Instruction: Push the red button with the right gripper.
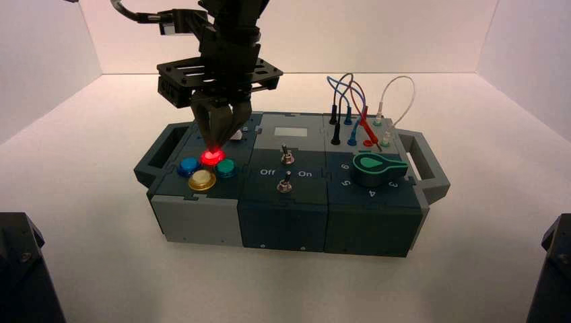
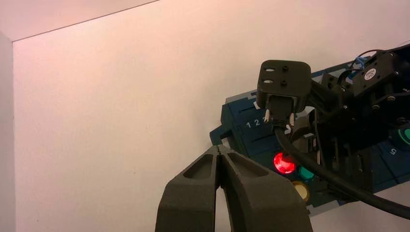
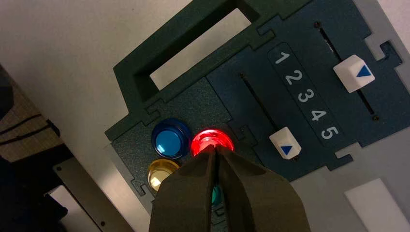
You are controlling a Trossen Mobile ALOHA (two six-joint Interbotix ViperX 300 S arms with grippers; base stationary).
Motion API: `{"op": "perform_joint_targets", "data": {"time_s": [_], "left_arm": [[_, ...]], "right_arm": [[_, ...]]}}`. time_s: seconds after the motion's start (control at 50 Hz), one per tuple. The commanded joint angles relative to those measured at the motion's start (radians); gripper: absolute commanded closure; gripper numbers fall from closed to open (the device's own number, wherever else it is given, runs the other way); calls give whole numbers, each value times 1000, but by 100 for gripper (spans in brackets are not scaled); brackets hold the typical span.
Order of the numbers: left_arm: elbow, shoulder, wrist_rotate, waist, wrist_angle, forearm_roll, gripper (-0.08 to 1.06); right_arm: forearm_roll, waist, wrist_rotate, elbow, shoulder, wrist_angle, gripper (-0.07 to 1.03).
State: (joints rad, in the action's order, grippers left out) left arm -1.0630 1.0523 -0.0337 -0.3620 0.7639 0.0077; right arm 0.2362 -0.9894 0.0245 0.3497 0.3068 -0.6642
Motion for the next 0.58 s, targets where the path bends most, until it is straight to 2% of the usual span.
{"op": "perform_joint_targets", "data": {"time_s": [0.02,0.28,0.58], "left_arm": [[15,-5,-6,3,-5,2,101],[2,0,-8,3,-5,2,101],[-2,20,-8,2,-6,2,101]], "right_arm": [[14,-8,-2,-18,-14,5,99],[3,5,0,-23,-87,0,99],[6,5,-2,12,-135,-3,99]]}}
